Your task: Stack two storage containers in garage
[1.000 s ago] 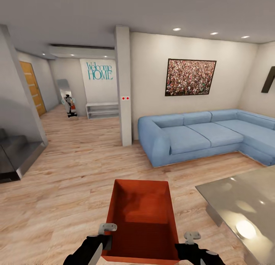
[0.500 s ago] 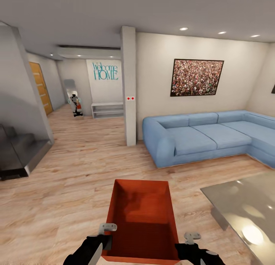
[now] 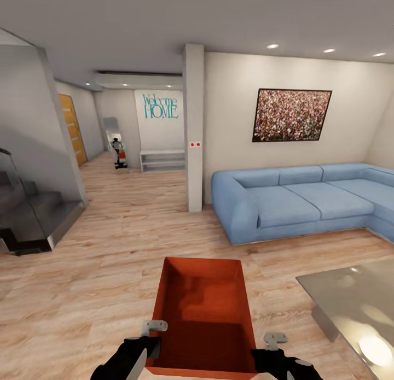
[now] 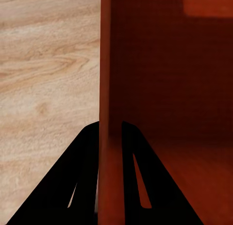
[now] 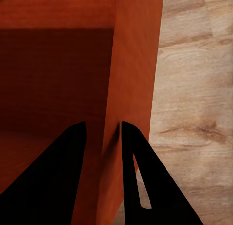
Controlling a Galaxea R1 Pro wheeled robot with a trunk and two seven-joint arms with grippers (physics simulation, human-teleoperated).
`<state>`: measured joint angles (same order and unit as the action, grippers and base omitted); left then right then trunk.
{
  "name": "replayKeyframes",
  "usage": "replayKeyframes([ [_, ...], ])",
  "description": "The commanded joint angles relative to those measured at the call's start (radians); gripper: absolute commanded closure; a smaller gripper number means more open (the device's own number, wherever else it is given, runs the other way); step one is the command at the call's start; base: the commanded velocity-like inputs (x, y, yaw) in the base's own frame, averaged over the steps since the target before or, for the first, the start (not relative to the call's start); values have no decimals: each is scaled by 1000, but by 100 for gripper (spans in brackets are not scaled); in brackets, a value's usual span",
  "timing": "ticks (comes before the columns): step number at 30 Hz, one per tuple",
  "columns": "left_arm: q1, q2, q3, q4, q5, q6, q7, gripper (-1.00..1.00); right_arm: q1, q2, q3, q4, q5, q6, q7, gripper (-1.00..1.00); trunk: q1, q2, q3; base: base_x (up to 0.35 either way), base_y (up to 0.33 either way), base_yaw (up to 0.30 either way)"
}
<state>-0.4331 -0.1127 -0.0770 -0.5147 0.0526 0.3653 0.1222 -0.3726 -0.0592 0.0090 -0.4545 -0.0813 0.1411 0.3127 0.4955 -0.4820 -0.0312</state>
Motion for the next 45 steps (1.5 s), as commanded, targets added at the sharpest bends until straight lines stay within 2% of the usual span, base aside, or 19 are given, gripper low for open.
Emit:
replayKeyframes([
  [1, -1, 1, 11, -1, -19, 9, 16, 100, 0, -1, 1, -4, -9, -15, -47, 100, 1, -2, -1, 0, 0, 6],
  [10, -1, 1, 11, -1, -19, 9, 16, 100, 0, -1, 2, -4, -9, -16, -47, 100, 1, -2, 10, 0, 0, 1],
  [23, -1, 1, 11, -1, -19, 9, 16, 100, 0, -1, 2, -4, -9, -18, -47, 100, 1, -2, 11, 0, 0, 11],
  [45, -1, 1, 11, -1, -19, 9, 16, 100, 0, -1, 2, -3, -9, -18, -47, 100, 1, -2, 6, 0, 0, 233],
])
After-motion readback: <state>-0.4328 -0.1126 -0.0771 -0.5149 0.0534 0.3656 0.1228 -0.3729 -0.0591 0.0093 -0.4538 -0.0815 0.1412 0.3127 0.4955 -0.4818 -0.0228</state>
